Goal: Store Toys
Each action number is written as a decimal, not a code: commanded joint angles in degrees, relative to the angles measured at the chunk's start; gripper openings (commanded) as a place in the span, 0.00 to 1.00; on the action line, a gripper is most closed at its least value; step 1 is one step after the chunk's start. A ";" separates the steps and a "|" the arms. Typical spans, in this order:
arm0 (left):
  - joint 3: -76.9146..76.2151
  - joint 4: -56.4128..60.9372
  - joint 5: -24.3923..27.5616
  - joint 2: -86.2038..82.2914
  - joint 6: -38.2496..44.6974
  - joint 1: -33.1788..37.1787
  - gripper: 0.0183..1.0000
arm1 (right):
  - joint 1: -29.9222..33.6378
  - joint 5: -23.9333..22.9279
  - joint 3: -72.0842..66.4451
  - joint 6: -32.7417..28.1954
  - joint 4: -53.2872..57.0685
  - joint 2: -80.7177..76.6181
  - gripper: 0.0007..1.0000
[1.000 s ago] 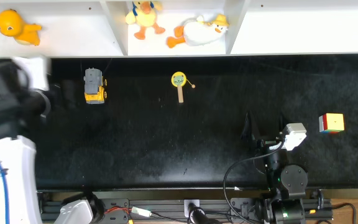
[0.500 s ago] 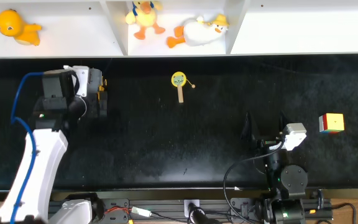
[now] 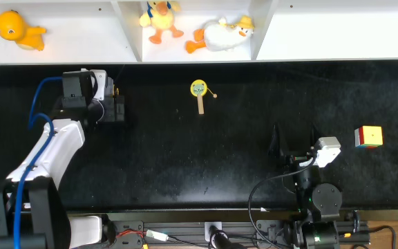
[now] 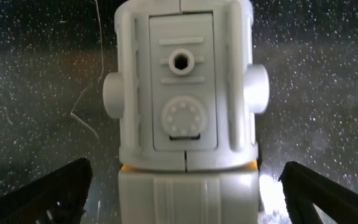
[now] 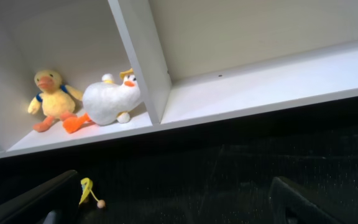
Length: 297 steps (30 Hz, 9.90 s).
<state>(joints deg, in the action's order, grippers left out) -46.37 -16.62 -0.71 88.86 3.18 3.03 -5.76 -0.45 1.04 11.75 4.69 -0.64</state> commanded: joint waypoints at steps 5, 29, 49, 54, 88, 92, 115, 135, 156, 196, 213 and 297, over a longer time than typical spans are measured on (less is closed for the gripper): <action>0.37 0.31 -0.28 1.40 -0.68 -0.20 0.80 | -0.33 -0.63 -0.76 -0.17 -0.26 0.39 1.00; -0.35 0.22 1.97 0.90 -5.01 -0.20 0.33 | -0.33 -0.63 -0.76 -0.17 -0.26 0.39 0.99; -1.51 2.32 0.39 -16.31 -2.99 -0.20 0.02 | -0.33 -0.63 -0.76 -0.17 -0.26 0.39 1.00; -1.51 11.30 0.59 -12.68 -1.90 -0.20 0.02 | -0.33 -0.63 -0.76 -0.17 -0.26 0.39 1.00; -12.63 26.80 5.14 9.29 1.90 2.01 0.02 | -0.33 -0.63 -0.76 -0.17 -0.26 0.39 1.00; -12.63 26.69 5.11 9.33 1.90 2.01 0.04 | -0.33 -0.63 -0.76 -0.17 -0.26 0.39 1.00; -12.63 12.28 5.11 -6.03 1.29 1.99 1.00 | -0.33 -0.63 -0.76 -0.17 -0.26 0.39 1.00; -5.11 -31.36 4.26 -44.85 1.31 3.04 1.00 | -0.33 -0.63 -0.76 -0.20 -0.26 0.39 0.99; -2.82 -38.14 2.80 -46.95 1.29 3.02 1.00 | -0.33 -0.63 -0.76 -0.17 -0.26 0.39 1.00; 45.92 12.44 5.75 -88.70 -9.49 2.86 1.00 | -0.33 -0.63 -0.76 -0.17 -0.26 0.39 1.00; 45.92 12.44 5.75 -88.70 -9.46 2.86 1.00 | -0.33 -0.63 -0.76 -0.17 -0.26 0.39 0.99; 45.92 12.44 5.75 -88.70 -9.46 2.86 1.00 | -32.46 3.63 72.76 8.79 46.42 -90.66 1.00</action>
<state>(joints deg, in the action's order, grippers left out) -0.86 -4.40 5.32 0.84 -5.67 5.74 -38.57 4.14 72.01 15.90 51.68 -88.90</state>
